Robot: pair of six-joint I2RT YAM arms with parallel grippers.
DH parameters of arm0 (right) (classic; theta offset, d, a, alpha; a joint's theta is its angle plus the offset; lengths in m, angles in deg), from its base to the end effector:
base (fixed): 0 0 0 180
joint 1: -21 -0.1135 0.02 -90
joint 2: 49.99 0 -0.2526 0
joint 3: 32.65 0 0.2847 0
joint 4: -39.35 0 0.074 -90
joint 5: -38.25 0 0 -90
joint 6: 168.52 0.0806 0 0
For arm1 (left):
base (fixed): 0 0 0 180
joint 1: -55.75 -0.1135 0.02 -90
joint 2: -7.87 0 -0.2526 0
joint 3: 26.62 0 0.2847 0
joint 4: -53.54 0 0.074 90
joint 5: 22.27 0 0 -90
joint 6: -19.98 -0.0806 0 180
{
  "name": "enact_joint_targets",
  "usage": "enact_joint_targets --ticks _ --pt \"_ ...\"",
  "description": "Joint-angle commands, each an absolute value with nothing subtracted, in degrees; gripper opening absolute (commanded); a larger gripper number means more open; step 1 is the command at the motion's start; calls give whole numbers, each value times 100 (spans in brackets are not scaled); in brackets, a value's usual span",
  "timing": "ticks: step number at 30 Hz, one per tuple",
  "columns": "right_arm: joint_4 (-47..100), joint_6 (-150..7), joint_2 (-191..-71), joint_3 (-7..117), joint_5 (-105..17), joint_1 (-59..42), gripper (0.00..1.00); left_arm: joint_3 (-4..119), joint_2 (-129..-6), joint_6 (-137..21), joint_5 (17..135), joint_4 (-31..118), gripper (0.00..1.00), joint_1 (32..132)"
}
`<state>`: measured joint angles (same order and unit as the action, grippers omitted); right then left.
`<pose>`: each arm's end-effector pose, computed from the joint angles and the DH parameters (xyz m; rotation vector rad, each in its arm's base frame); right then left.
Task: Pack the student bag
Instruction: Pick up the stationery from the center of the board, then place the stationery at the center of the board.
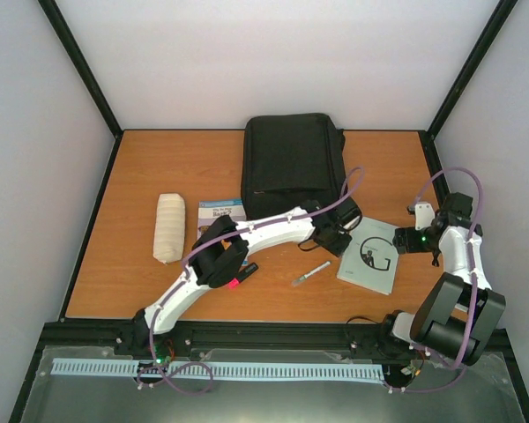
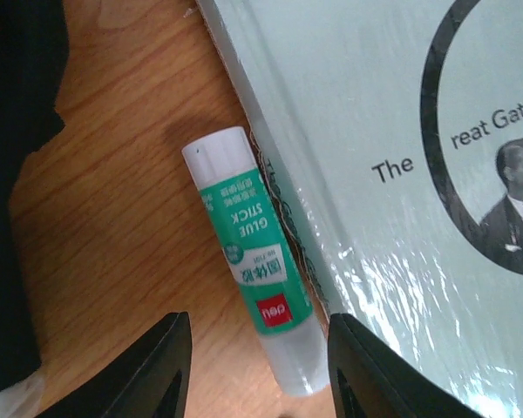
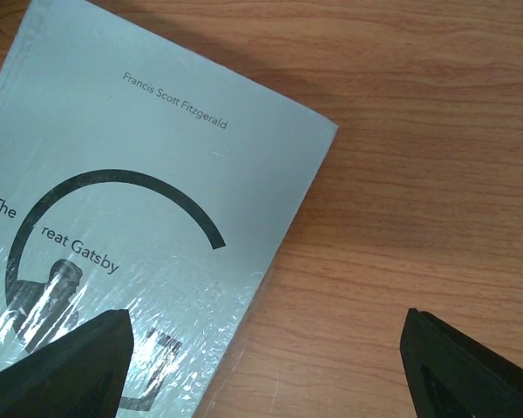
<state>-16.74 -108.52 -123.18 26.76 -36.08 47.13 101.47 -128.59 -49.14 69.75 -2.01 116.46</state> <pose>0.2570 -0.1018 0.1451 -0.1573 2.6998 0.1025 0.2679 -0.4834 0.1073 0.9588 2.6132 -0.4584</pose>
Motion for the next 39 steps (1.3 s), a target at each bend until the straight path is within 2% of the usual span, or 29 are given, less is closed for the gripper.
enact_joint_targets --ticks 1,8,16,23,29,35,39 --pt "-1486 -10866 -12232 2530 -3549 4785 86 10680 -13124 -4924 6809 -448 46 11762" --pt "-1410 -10890 -12276 2453 -3470 4833 86 10939 -13421 -4830 6303 -797 43 11781" --pt "-1307 -10919 -12425 2407 -3380 4876 86 10788 -13393 -4883 6217 -1043 21 11781" --pt "-1256 -11016 -12514 2402 -3394 4880 85 8708 -11641 -4746 6143 -633 10 11785" --pt "-1268 -11095 -12671 2446 -3318 4878 84 6728 -10055 -4363 5756 -518 9 11761" --pt "-1385 -11121 -12926 2576 -3143 4878 82 5466 -9354 -3413 5799 -344 9 11329" --pt "-1544 -11166 -13048 2627 -3135 4878 80 5184 -9303 -3293 5917 -29 9 11113"
